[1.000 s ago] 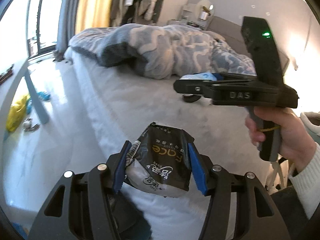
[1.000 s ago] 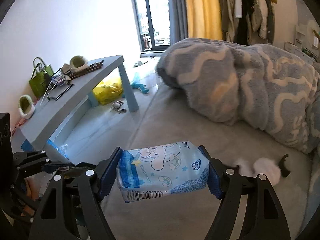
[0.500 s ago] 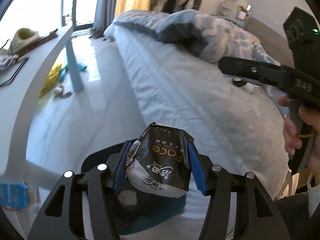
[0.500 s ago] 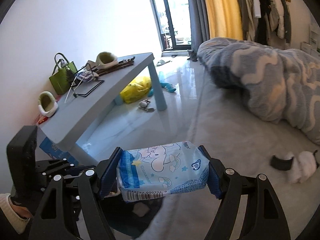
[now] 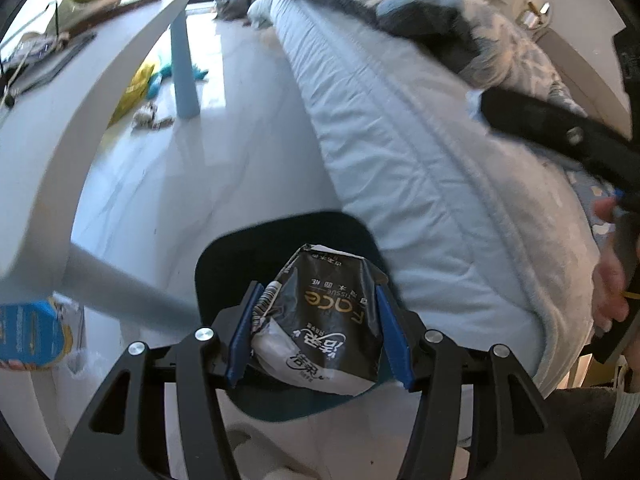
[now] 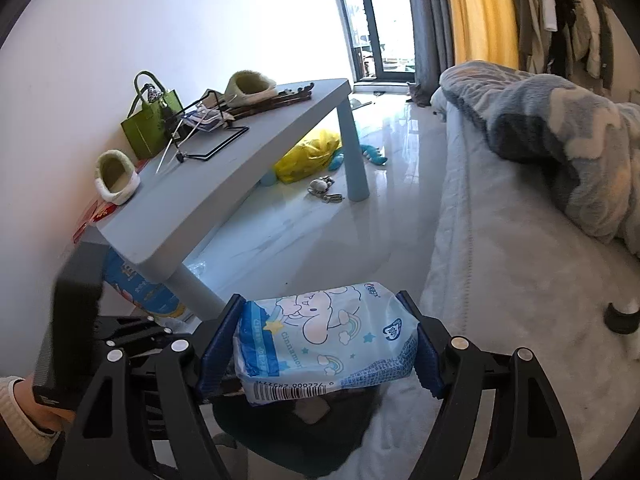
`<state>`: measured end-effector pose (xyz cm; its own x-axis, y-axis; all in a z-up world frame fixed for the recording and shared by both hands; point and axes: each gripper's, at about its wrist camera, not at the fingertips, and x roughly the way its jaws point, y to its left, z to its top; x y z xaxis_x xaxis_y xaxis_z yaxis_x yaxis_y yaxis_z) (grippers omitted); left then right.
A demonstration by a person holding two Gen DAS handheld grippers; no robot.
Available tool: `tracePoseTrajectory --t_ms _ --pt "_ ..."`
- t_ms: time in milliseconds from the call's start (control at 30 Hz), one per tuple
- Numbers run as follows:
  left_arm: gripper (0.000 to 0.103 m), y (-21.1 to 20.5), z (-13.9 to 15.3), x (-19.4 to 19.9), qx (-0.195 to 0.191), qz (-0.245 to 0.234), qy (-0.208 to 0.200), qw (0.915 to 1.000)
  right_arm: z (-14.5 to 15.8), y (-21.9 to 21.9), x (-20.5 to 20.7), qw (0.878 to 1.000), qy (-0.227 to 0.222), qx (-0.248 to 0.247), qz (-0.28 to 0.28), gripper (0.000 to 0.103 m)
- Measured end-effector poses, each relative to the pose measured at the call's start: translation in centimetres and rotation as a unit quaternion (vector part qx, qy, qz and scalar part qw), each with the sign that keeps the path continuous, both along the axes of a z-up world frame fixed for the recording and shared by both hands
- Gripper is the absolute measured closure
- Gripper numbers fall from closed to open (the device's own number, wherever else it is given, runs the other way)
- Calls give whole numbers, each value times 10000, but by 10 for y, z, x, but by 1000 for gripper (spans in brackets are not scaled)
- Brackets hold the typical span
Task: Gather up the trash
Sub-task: 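Carry both items to the black bin and open left tool over it, then open right tool over the bin to drop the tissue pack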
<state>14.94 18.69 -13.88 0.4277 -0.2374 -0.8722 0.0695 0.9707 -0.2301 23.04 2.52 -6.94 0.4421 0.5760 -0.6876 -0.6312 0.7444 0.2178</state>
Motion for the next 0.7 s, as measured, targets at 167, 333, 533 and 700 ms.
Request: tracePoseTrajectory --t_ms 167,333,533,700 --pt "43 10 -15 -4 6 42 378 9993 -3 17 -2 9999 52 -26 103 27" --pt "41 19 -22 -9 -131 35 578 9982 -8 33 -5 9998 84 -86 184 27" --pt "33 35 -22 -13 -250 163 599 9978 -16 49 -2 9995 216 -114 203 27" --pt "32 50 -17 -18 -254 271 530 9979 -31 67 1 9986 339 -331 229 27"
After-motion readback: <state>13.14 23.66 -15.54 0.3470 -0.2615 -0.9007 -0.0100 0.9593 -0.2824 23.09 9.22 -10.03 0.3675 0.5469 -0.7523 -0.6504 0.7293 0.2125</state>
